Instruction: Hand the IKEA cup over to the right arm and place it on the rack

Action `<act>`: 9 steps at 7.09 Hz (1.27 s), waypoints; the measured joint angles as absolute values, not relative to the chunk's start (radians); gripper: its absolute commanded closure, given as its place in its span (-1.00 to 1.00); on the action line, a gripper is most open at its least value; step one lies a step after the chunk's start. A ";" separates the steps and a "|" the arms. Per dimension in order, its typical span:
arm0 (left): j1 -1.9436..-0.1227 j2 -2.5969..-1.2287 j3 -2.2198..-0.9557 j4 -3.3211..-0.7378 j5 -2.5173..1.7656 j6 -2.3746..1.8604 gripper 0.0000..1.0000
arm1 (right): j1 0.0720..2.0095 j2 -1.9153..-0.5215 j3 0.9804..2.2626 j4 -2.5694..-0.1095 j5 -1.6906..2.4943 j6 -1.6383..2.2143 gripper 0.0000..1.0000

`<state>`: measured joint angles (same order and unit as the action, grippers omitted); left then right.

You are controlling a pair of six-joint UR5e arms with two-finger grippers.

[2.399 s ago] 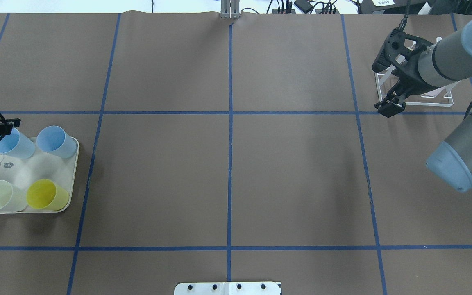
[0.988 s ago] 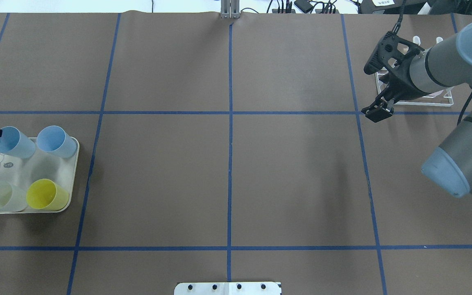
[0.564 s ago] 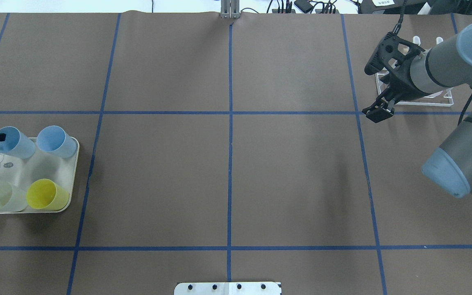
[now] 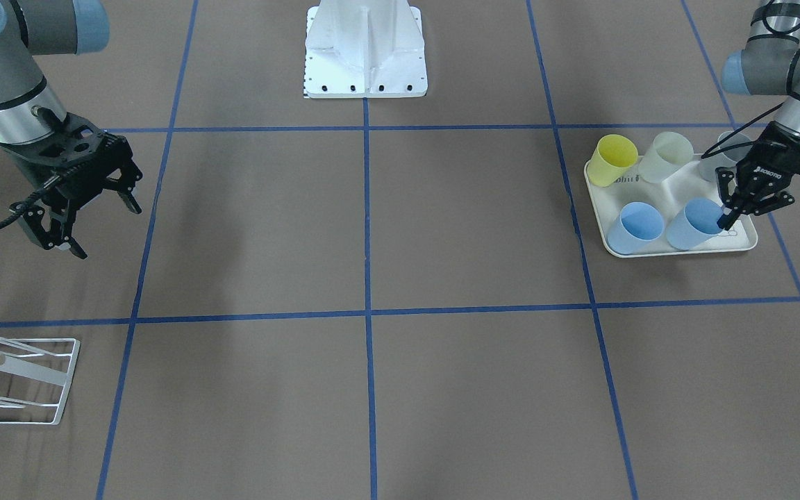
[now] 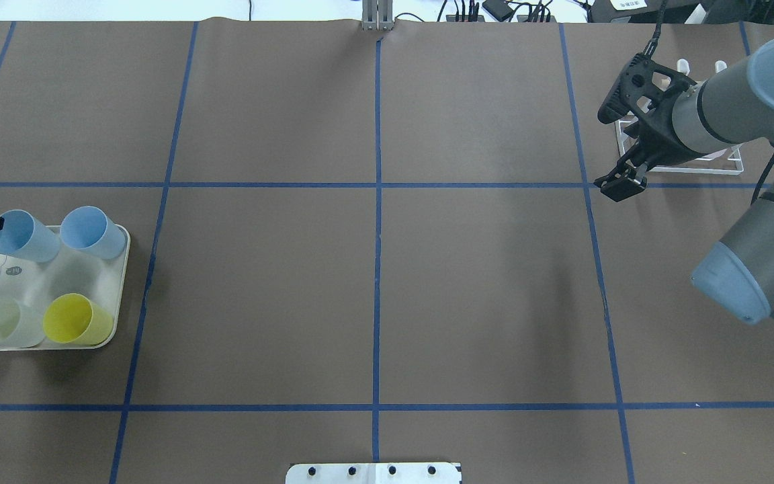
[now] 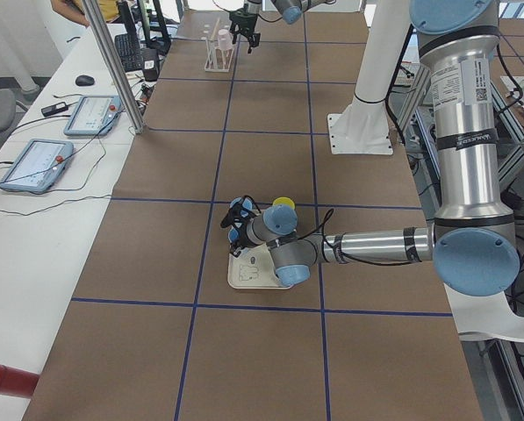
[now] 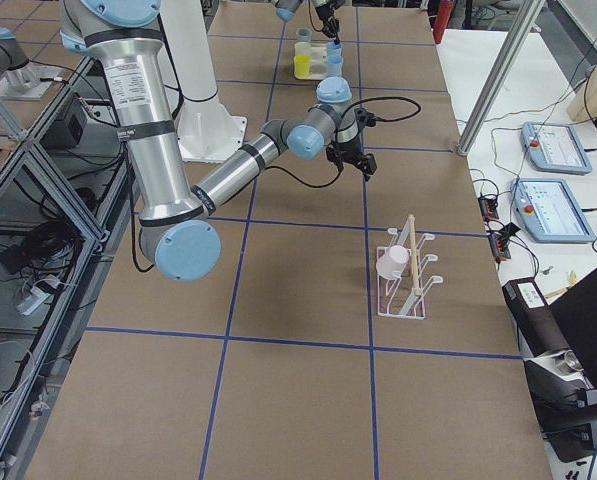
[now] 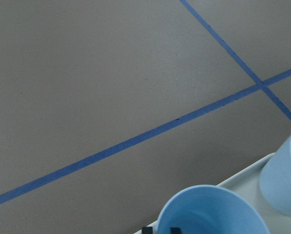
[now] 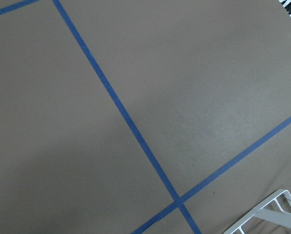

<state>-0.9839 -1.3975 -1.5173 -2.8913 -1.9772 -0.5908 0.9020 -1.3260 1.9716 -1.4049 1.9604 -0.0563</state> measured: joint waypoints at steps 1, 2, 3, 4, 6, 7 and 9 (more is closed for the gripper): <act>-0.991 -1.396 -1.523 -2.890 -2.007 -0.586 1.00 | 0.902 -1.325 1.971 -1.404 1.961 -0.057 -0.99; -1.017 -1.397 -1.532 -2.886 -2.030 -0.583 1.00 | 0.901 -1.323 1.970 -1.403 1.962 -0.060 -0.99; -1.075 -1.401 -1.541 -2.879 -2.067 -0.578 1.00 | 0.894 -1.320 1.969 -1.403 1.963 -0.060 -0.99; -1.148 -1.405 -1.551 -2.866 -2.128 -0.562 1.00 | 0.882 -1.318 1.969 -1.402 1.964 -0.057 -0.99; -1.253 -1.415 -1.679 -2.720 -2.255 -0.554 1.00 | 0.855 -1.316 1.955 -1.336 1.965 -0.035 -0.99; -1.267 -1.419 -1.796 -2.602 -2.278 -0.610 1.00 | 0.836 -1.315 1.934 -1.249 1.965 0.012 -0.99; -1.267 -1.472 -1.956 -2.489 -2.350 -0.865 1.00 | 0.782 -1.315 1.884 -1.036 1.959 0.117 -0.99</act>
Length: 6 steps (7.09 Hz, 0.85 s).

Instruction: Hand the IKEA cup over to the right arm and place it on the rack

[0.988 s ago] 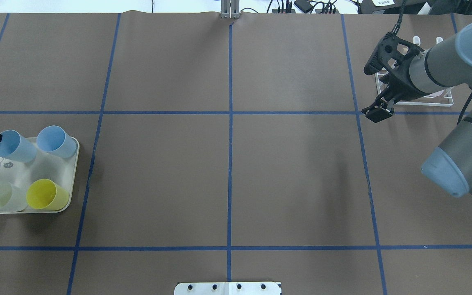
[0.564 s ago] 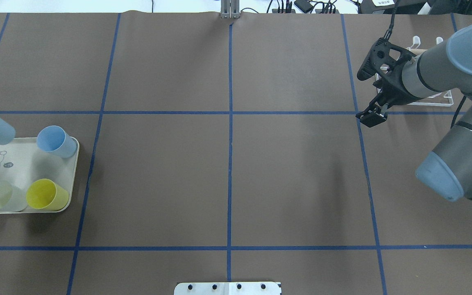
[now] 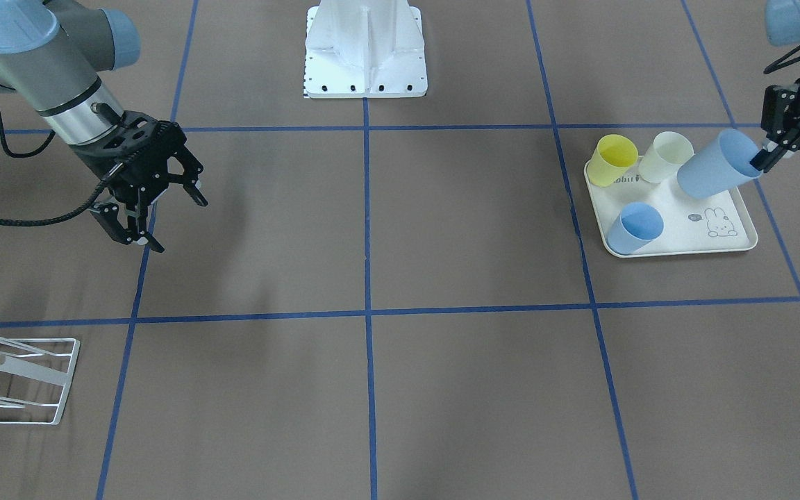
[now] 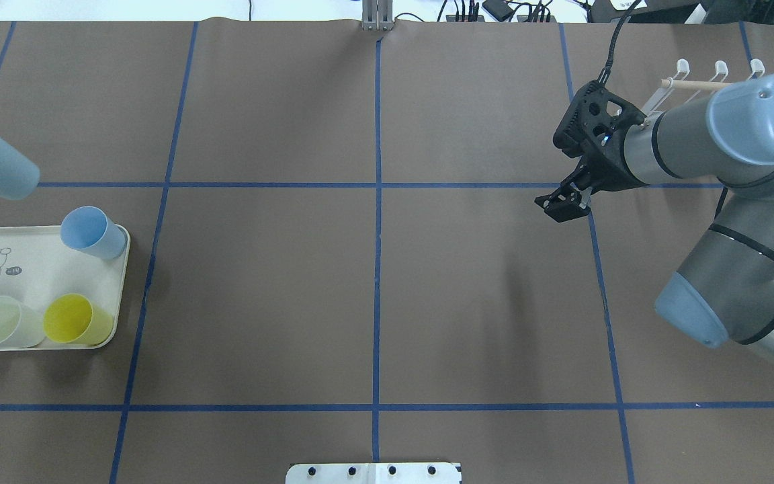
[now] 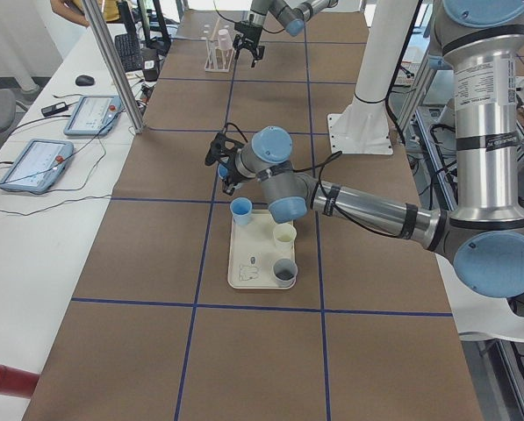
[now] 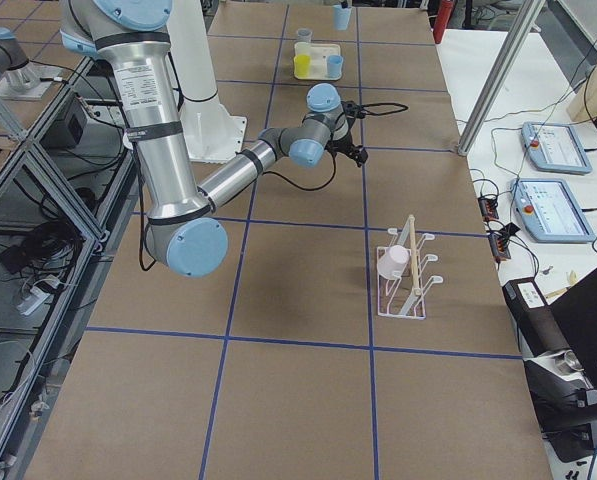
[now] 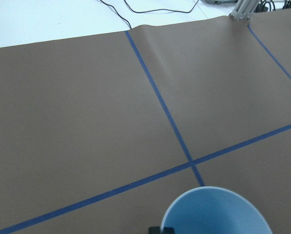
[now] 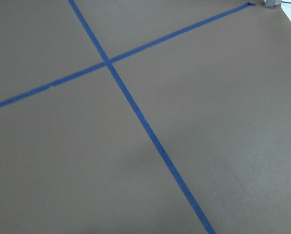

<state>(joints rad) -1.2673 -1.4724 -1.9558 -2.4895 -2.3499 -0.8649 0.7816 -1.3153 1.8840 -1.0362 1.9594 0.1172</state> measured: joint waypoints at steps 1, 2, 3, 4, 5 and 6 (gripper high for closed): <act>-1.260 -1.529 -1.981 -2.483 -2.420 -0.992 1.00 | 0.751 -1.315 1.871 -0.954 1.956 0.161 -0.99; -1.216 -1.587 -1.999 -2.492 -2.457 -1.118 1.00 | 0.716 -1.310 1.866 -0.886 1.941 0.202 -0.99; -1.142 -1.643 -2.009 -2.521 -2.456 -1.245 1.00 | 0.674 -1.295 1.864 -0.844 1.901 0.237 -0.99; -1.065 -1.705 -2.012 -2.556 -2.423 -1.381 1.00 | 0.631 -1.273 1.862 -0.809 1.848 0.270 -0.99; -0.987 -1.765 -2.012 -2.574 -2.364 -1.496 1.00 | 0.582 -1.253 1.859 -0.764 1.787 0.294 -0.99; -0.907 -1.812 -2.009 -2.581 -2.286 -1.569 1.00 | 0.528 -1.243 1.856 -0.710 1.716 0.304 -0.99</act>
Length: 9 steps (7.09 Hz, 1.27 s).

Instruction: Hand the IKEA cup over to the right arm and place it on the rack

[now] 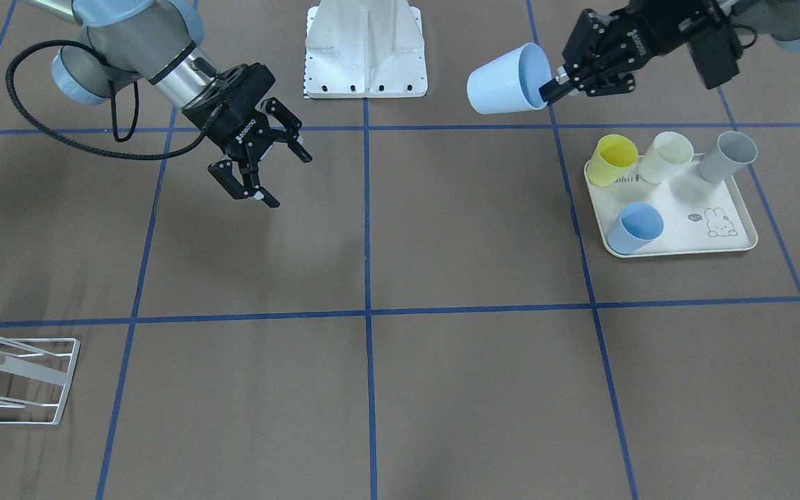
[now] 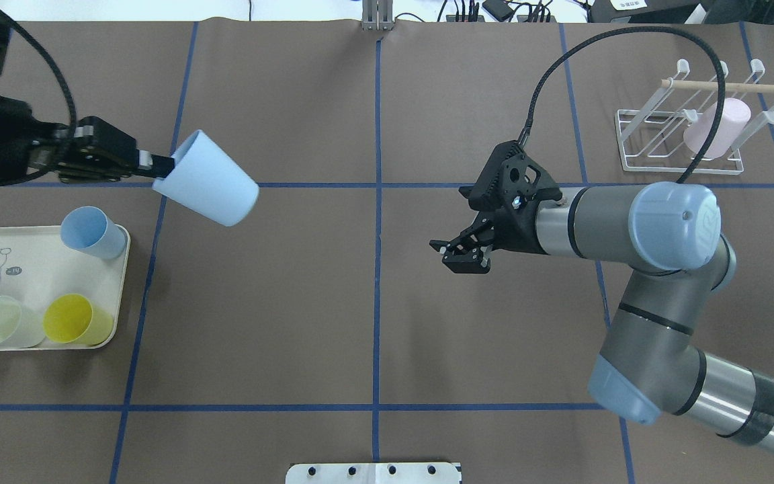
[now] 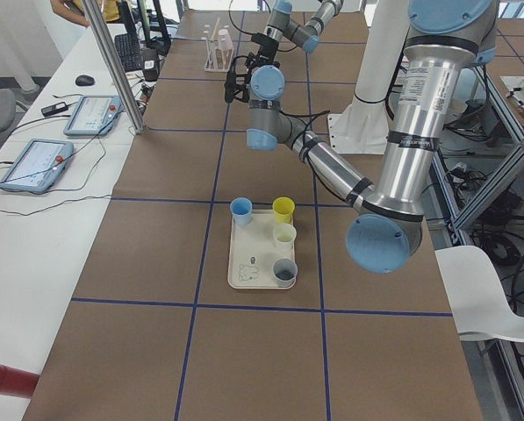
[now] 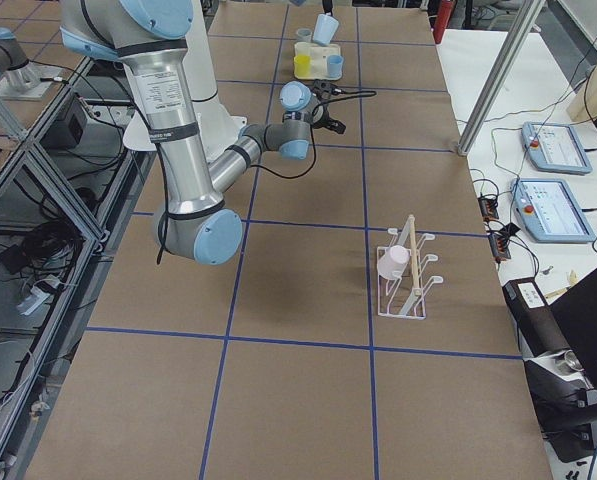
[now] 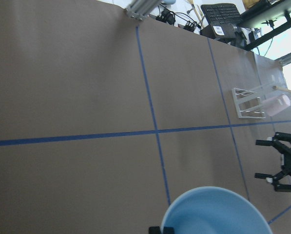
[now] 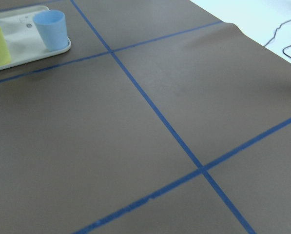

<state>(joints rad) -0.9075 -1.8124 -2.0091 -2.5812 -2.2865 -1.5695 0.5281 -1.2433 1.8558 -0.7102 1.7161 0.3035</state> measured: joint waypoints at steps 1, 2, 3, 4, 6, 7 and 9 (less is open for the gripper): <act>-0.830 -1.850 -2.003 -2.584 -2.202 -1.617 1.00 | 0.473 -1.237 1.853 -0.652 1.644 0.307 -0.99; -0.769 -1.878 -1.987 -2.584 -2.130 -1.645 1.00 | 0.435 -1.227 1.852 -0.615 1.596 0.308 -0.99; -0.715 -1.909 -1.955 -2.585 -2.062 -1.658 1.00 | 0.414 -1.216 1.852 -0.599 1.575 0.309 -0.99; -0.674 -1.944 -1.914 -2.586 -2.008 -1.663 1.00 | 0.402 -1.206 1.852 -0.592 1.567 0.309 -0.99; -0.647 -1.983 -1.853 -2.586 -1.973 -1.664 1.00 | 0.390 -1.181 1.855 -0.588 1.563 0.309 -0.99; -0.642 -1.987 -1.842 -2.586 -1.971 -1.663 1.00 | 0.388 -1.175 1.857 -0.588 1.563 0.310 -0.99; -0.635 -1.988 -1.843 -2.587 -1.970 -1.662 1.00 | 0.387 -1.171 1.860 -0.585 1.563 0.309 -0.99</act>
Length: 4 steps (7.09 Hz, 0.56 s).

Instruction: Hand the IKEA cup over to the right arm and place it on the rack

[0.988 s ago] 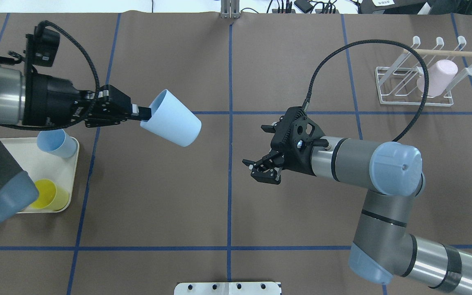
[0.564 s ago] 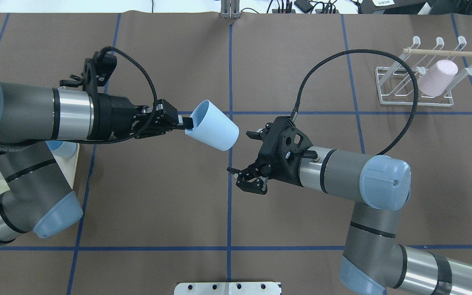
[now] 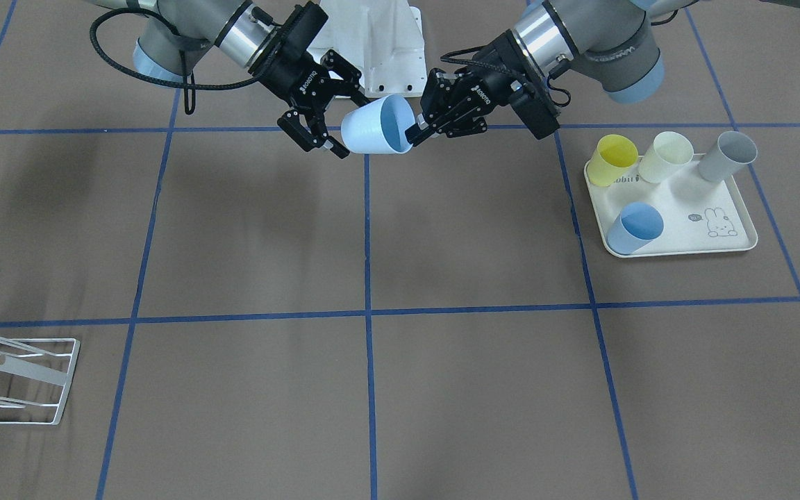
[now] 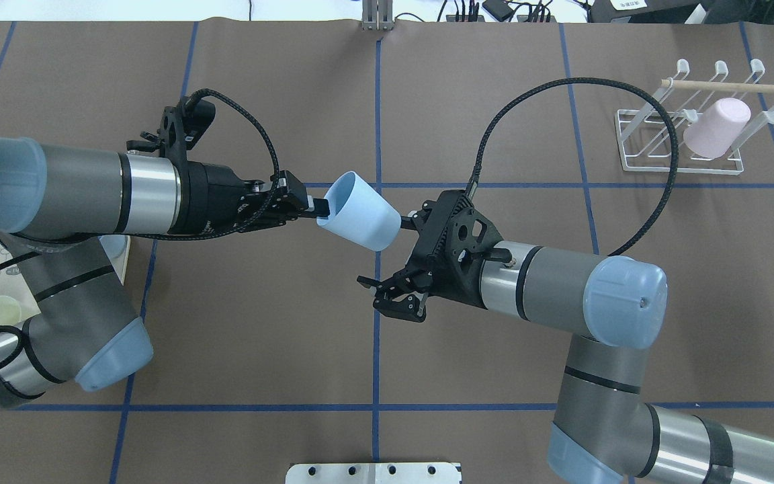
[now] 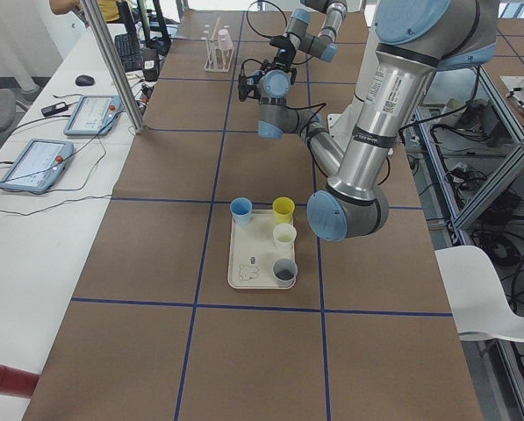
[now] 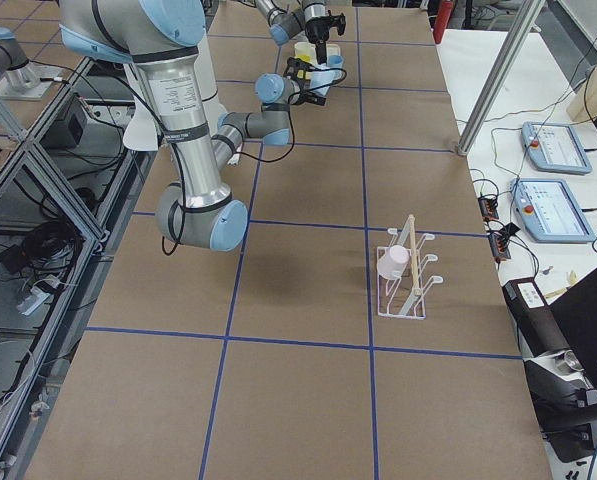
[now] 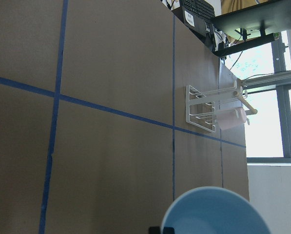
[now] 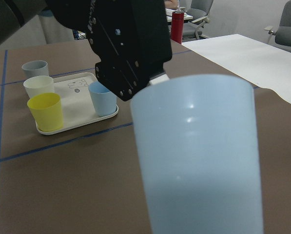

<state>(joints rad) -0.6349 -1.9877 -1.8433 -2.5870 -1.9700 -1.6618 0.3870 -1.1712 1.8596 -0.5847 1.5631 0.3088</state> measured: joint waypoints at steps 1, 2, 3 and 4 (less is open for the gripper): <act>-0.634 -1.987 -1.848 -2.587 -1.971 -1.662 1.00 | 0.387 -1.171 1.859 -0.579 1.563 0.308 -0.99; -0.633 -1.985 -1.851 -2.587 -1.971 -1.662 1.00 | 0.388 -1.171 1.857 -0.577 1.562 0.308 -0.99; -0.633 -1.983 -1.852 -2.588 -1.971 -1.661 1.00 | 0.388 -1.171 1.857 -0.575 1.562 0.308 -0.99; -0.632 -1.980 -1.855 -2.589 -1.971 -1.661 1.00 | 0.388 -1.171 1.857 -0.575 1.560 0.308 -0.99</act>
